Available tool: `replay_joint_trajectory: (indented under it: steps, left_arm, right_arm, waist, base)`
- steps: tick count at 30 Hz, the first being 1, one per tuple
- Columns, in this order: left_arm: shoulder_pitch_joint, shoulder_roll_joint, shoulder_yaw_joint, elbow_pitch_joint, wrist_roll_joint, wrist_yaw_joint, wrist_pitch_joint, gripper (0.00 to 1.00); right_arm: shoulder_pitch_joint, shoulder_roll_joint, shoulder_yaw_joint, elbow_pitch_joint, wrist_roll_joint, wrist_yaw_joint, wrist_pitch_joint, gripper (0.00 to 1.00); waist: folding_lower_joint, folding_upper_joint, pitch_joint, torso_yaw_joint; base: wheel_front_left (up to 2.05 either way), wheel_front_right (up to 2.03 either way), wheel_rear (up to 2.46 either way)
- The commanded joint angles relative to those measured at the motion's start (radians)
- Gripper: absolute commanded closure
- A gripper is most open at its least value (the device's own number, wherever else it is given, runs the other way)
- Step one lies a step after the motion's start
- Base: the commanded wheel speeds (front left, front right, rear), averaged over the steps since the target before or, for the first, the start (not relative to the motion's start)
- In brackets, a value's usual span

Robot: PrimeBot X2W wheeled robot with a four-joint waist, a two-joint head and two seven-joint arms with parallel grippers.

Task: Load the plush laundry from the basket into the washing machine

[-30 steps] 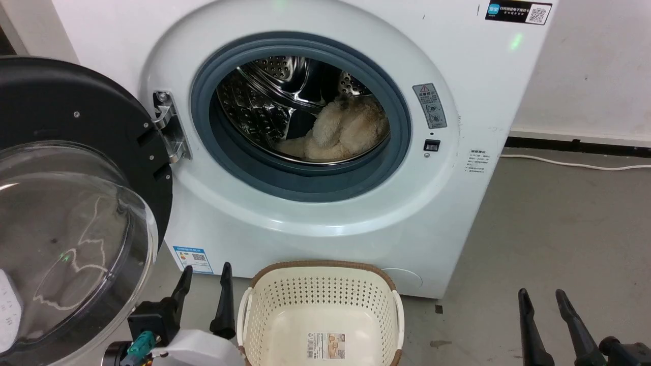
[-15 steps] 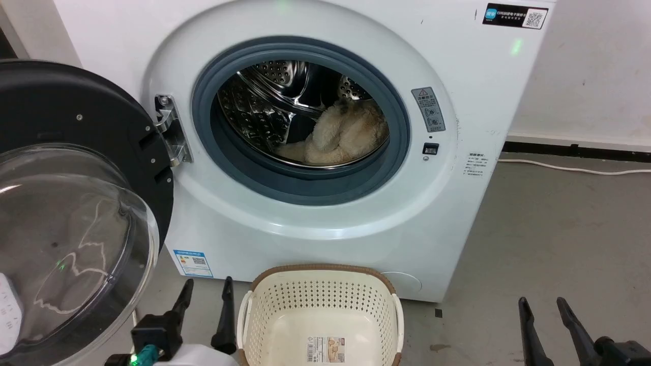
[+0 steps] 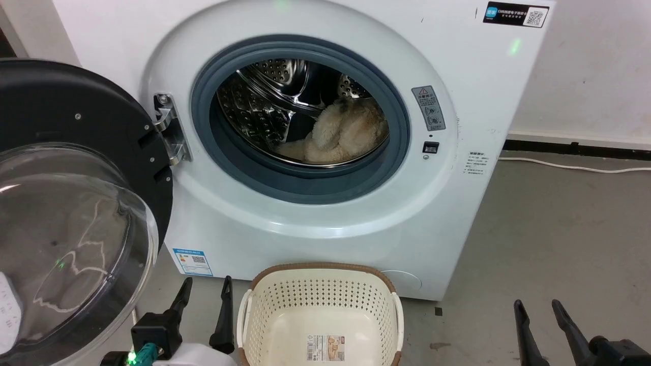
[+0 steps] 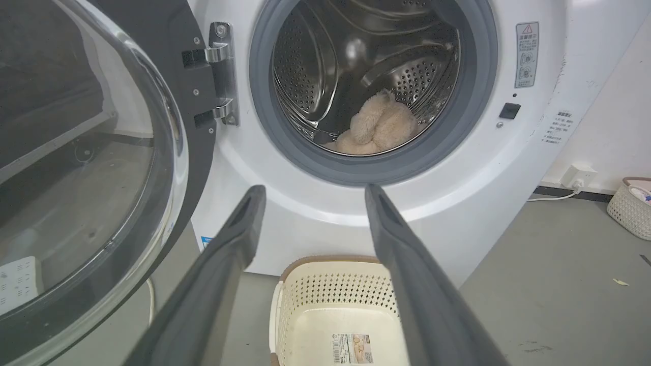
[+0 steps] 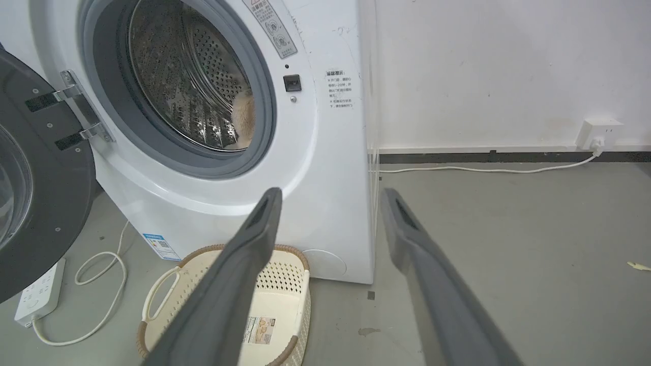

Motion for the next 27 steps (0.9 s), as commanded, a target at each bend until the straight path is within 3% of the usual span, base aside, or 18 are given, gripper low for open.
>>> replay_joint_trajectory:
  steps: [1, 3, 4, 27]
  left_arm:
    - [0.005, 0.000, 0.001, -0.002, -0.001, 0.006, -0.008, 0.00]
    - [0.003, 0.001, 0.000, 0.001, -0.002, 0.006, -0.011, 0.00]
    - [0.000, 0.000, 0.000, 0.001, 0.000, 0.002, -0.004, 1.00]
    - [-0.007, -0.018, 0.028, -0.008, 0.043, -0.013, 0.016, 1.00]
  right_arm:
    - [0.013, -0.001, 0.001, 0.004, 0.005, 0.001, 0.001, 0.00]
    - [0.012, -0.001, 0.003, 0.004, 0.006, 0.001, 0.001, 0.00]
    - [0.000, 0.000, 0.002, 0.001, 0.001, 0.000, 0.000, 1.00]
    - [-0.026, 0.000, 0.011, -0.008, -0.028, 0.000, 0.026, 1.00]
  waist:
    - [0.0000, 0.0000, 0.002, 0.000]
    - [0.0000, 0.0000, 0.003, 0.000]
    - [0.0000, 0.0000, 0.004, 0.000]
    - [0.0001, 0.0000, 0.011, -0.008]
  base:
    - [0.00, 0.00, 0.00]
    - [0.00, 0.00, 0.00]
    - [0.00, 0.00, 0.00]
    - [0.00, 0.00, 0.00]
